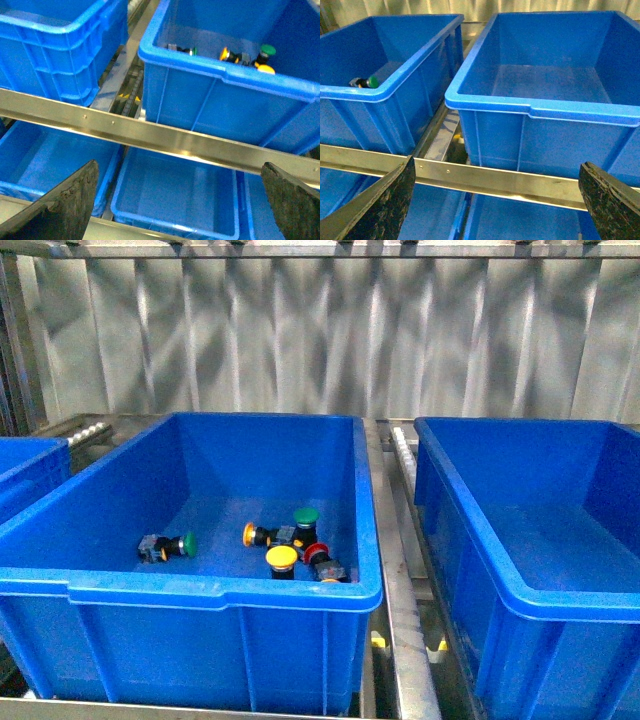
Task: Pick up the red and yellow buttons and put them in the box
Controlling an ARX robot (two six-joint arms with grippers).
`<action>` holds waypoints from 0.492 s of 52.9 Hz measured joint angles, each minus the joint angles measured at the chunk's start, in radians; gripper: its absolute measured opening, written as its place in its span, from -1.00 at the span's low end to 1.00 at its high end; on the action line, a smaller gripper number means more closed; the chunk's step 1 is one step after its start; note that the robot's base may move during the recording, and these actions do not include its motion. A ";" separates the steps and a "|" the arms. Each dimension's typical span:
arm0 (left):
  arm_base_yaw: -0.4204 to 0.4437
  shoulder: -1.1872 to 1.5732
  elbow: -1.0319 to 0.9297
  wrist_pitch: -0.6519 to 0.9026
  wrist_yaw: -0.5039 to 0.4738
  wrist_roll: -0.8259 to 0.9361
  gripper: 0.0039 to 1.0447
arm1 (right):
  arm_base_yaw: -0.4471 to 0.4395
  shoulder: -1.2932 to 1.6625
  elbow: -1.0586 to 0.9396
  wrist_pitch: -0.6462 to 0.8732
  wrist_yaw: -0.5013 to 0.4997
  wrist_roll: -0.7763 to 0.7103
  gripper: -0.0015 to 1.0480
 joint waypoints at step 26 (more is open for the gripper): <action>-0.248 1.027 0.858 -0.017 -0.136 -0.066 0.85 | 0.000 0.000 0.000 0.000 0.000 0.000 0.87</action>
